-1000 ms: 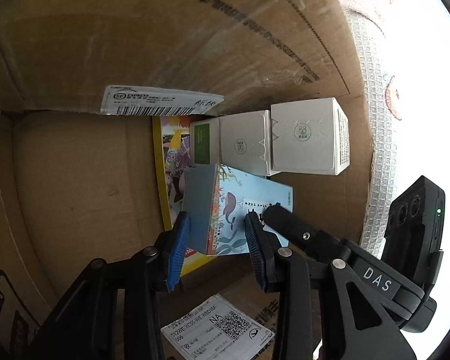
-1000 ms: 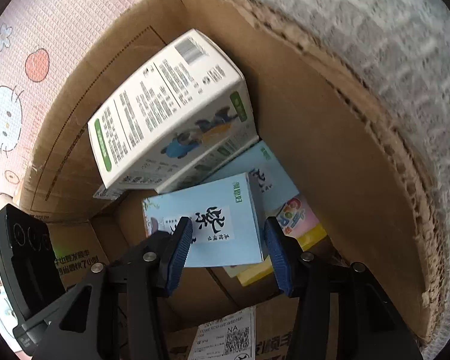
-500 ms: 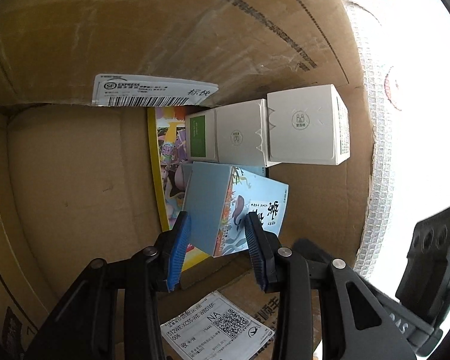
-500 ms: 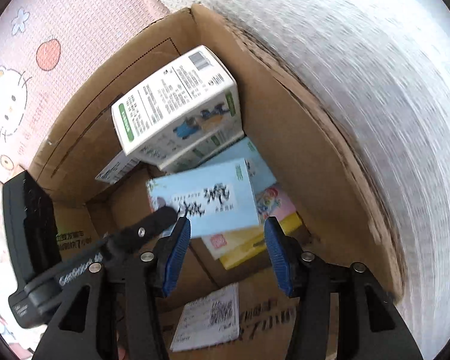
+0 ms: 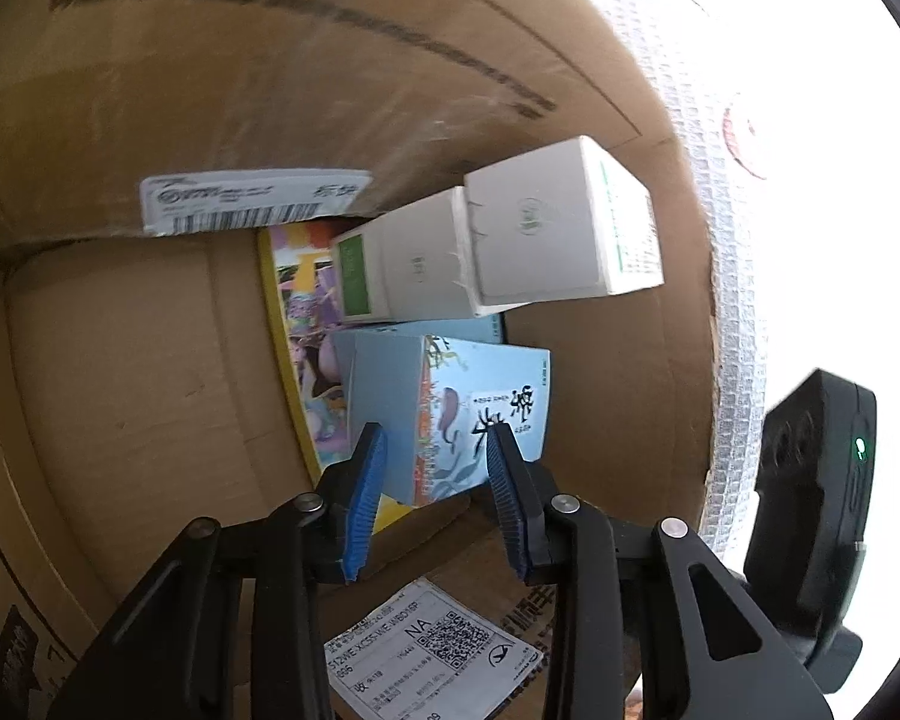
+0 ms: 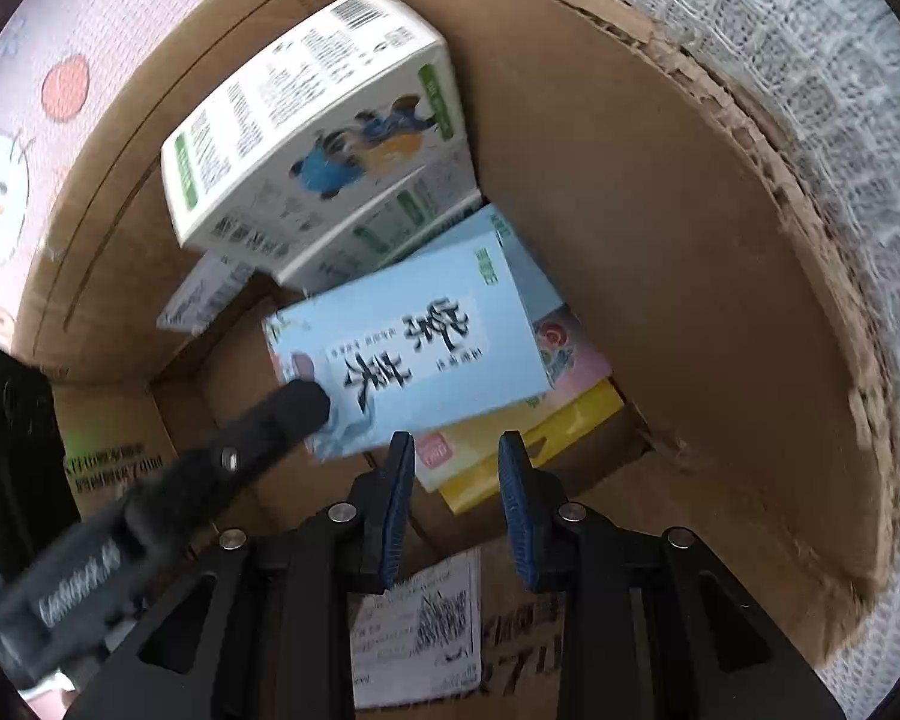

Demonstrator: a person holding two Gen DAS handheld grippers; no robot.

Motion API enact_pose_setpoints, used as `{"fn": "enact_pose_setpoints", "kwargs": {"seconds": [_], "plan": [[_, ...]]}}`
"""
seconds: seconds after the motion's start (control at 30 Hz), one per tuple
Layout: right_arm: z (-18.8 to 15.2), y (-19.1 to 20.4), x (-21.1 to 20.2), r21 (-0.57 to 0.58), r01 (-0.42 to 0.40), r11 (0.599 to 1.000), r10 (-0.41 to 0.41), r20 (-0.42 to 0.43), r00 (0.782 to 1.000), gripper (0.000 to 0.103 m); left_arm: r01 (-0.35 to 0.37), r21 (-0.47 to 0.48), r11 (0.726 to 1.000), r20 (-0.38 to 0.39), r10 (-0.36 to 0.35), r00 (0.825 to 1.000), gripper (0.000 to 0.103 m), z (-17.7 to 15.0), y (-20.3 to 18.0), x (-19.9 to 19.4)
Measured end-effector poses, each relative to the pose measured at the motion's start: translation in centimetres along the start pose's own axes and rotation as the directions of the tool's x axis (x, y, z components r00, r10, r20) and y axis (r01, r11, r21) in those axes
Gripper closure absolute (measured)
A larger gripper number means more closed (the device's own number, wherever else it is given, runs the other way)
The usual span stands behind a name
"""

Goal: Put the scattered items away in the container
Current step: 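Lower the light blue box into the cardboard box and open both grippers, then withdraw both grippers from the cardboard box back to the pile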

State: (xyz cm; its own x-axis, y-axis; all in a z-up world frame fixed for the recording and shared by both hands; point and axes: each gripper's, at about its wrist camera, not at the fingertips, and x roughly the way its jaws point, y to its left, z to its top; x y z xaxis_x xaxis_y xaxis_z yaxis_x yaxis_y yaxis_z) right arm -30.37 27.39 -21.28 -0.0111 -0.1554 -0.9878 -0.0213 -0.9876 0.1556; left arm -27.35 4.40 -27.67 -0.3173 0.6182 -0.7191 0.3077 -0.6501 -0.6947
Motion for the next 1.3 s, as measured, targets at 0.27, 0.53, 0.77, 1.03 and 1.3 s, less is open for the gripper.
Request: {"fn": "enact_pose_setpoints", "kwargs": {"seconds": [0.27, 0.53, 0.77, 1.03, 1.3], "plan": [[1.7, -1.5, -1.0, 0.03, -0.036, 0.999, 0.034, 0.06, 0.998, 0.077, 0.003, 0.008, 1.0, -0.017, -0.003, 1.0, 0.07, 0.1, -0.3, 0.1], [2.6, -2.1, -2.6, 0.045, -0.028, 0.999, 0.024, 0.09, 0.996, 0.077, 0.011, 0.004, 1.0, -0.01, -0.011, 1.0, 0.074, 0.1, -0.7, -0.1], [3.2, -2.8, -3.6, 0.048, 0.008, 0.999, -0.012, 0.085, 0.996, 0.077, 0.006, -0.003, 1.0, -0.012, -0.006, 1.0, 0.076, 0.0, -1.1, 0.3], [4.2, -3.2, -5.0, 0.056, 0.004, 0.998, -0.01, 0.097, 0.995, 0.077, -0.02, -0.011, 1.0, -0.01, 0.02, 1.0, 0.075, -0.1, -1.2, 0.2], [3.9, -2.5, -8.8, 0.026, 0.042, 0.999, -0.045, 0.131, 0.99, 0.077, -0.1, -0.004, 0.995, 0.049, 0.1, 0.994, 0.055, -0.7, -1.6, -2.2]]}}
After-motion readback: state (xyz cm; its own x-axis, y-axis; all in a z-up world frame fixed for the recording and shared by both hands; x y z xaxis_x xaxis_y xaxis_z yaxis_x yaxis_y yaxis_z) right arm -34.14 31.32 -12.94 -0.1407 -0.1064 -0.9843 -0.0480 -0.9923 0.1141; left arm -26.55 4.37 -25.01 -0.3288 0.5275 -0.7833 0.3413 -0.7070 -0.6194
